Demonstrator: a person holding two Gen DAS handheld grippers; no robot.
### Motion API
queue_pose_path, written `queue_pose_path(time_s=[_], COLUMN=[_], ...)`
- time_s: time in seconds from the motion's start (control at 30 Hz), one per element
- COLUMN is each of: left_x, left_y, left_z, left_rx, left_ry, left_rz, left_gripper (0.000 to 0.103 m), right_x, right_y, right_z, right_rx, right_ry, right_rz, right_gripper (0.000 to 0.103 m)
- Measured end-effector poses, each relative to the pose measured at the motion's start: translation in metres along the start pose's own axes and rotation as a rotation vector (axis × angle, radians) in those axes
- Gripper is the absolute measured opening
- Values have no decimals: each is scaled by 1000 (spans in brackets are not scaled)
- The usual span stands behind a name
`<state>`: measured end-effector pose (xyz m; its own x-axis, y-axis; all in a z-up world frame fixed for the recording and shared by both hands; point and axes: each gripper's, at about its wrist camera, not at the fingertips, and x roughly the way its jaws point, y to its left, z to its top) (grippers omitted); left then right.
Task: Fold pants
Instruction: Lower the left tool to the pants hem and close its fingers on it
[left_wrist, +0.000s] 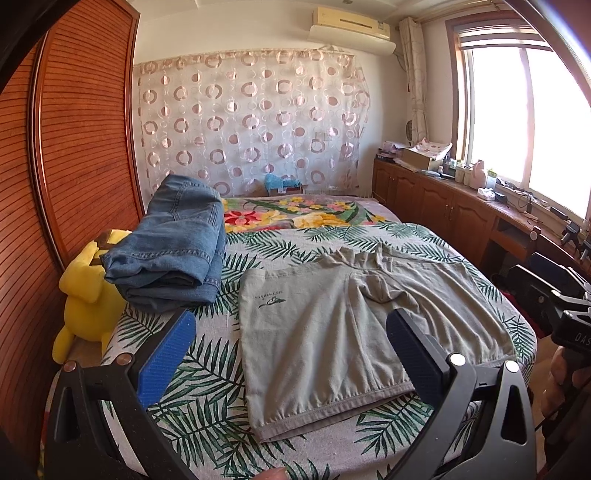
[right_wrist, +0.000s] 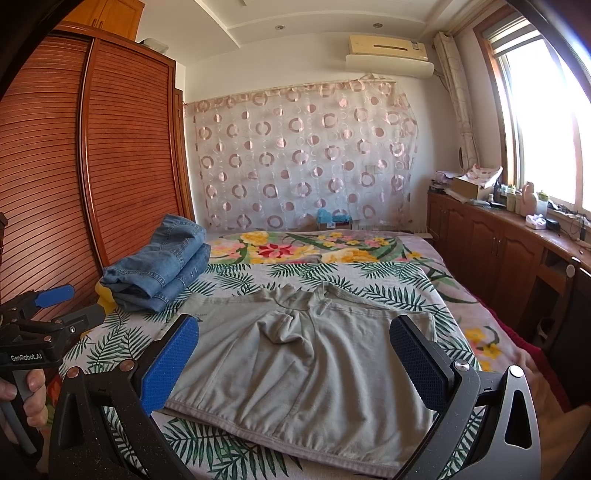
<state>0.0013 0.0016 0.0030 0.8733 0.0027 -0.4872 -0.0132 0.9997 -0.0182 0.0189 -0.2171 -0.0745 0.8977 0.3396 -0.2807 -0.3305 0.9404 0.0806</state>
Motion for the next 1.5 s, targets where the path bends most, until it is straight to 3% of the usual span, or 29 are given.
queue_pose_path(time_s=[0.73, 1.33, 1.5], left_x=[50, 54, 49], left_y=[30, 57, 59], left_z=[-43, -81, -89], left_rx=[-26, -38, -56], left_ry=[150, 240, 245], left_rz=[21, -7, -55], left_gripper=[103, 103, 93], right_x=[18, 12, 3], right_y=[-11, -24, -25], right_z=[-9, -20, -21], right_rx=[-30, -39, -43], right_ry=[134, 244, 262], right_rz=[-24, -34, -30], right_gripper=[103, 103, 103])
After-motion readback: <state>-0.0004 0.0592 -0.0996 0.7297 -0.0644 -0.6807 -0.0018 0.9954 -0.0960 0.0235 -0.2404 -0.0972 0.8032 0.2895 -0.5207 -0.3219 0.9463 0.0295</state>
